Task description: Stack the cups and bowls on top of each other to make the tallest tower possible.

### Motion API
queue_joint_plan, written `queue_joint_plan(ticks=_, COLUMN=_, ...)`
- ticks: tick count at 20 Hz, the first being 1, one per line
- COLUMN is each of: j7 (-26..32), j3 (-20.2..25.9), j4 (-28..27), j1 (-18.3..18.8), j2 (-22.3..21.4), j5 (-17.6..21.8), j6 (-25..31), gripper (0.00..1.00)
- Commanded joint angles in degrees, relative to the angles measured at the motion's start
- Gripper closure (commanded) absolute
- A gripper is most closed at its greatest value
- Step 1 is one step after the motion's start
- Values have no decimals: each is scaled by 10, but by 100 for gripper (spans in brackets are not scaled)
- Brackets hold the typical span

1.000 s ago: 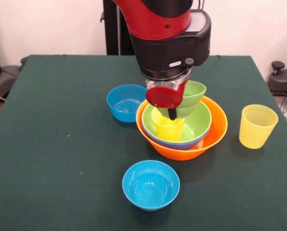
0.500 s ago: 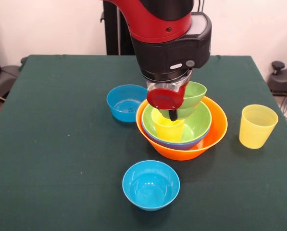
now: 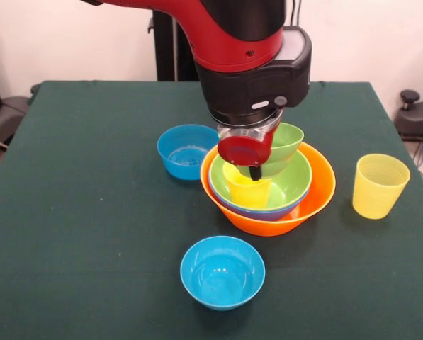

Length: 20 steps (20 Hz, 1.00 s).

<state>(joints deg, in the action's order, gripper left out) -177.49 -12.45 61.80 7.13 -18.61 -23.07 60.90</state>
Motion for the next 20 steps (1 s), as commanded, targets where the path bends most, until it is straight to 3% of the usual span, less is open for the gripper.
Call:
queue_joint_plan(ticks=1, j7=17, j3=49, j4=12, j1=-9, j2=3, j5=23, j6=30, gripper=0)
queue_joint_plan(ticks=20, j7=-1, j3=38, j4=6, j1=-16, j2=-2, j5=28, j6=60, gripper=0)
